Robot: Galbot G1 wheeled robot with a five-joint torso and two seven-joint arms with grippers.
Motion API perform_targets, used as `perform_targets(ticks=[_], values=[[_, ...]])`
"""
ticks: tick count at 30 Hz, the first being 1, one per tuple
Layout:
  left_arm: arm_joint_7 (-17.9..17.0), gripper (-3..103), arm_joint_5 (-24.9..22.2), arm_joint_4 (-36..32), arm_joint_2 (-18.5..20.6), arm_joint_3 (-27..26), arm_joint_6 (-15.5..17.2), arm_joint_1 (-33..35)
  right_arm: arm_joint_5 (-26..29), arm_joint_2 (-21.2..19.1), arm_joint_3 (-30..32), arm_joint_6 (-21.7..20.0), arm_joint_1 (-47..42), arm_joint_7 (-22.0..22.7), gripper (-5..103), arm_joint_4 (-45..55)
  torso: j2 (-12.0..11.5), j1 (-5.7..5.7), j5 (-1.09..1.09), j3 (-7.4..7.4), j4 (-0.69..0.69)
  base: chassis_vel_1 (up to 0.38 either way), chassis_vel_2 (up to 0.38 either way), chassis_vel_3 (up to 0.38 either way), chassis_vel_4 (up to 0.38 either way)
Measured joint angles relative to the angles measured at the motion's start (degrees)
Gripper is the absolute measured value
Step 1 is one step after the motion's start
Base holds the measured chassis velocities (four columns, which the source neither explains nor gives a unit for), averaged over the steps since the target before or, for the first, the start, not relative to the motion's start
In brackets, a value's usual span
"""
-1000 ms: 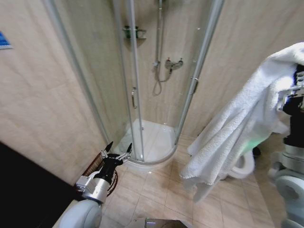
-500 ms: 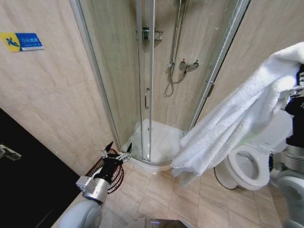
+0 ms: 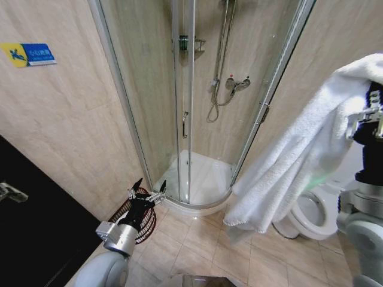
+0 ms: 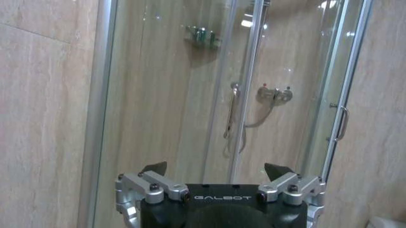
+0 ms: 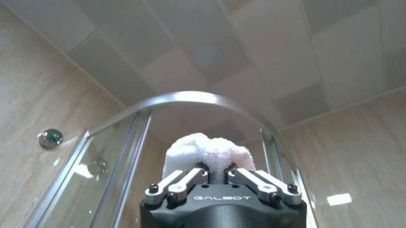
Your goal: Discard the used towel into the hamper.
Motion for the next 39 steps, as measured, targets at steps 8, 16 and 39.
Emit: perform_targets(ticks=[8, 16, 39], values=[[0.0, 100, 0.0, 0.0, 0.0, 0.0, 0.0, 0.0, -0.86, 1.67, -1.38, 0.03, -0.81, 0.38, 12, 0.0, 1.65, 0.76, 0.01, 0.91, 0.0, 0.0, 0.0, 0.0, 0.0], [0.0, 100, 0.0, 0.0, 0.0, 0.0, 0.0, 0.0, -1.27, 2.2, -1.85, 0.18, -1.37, -0.05, 12, 0.0, 2.75, 1.26, 0.0, 1.48, 0.0, 0.0, 0.0, 0.0, 0.0], [0.0, 100, 0.0, 0.0, 0.0, 0.0, 0.0, 0.0, -0.78, 2.0, -0.58, 0.85, -3.07, -0.31, 12, 0.0, 1.79, 0.87, 0.0, 0.99, 0.0, 0.0, 0.0, 0.0, 0.0]])
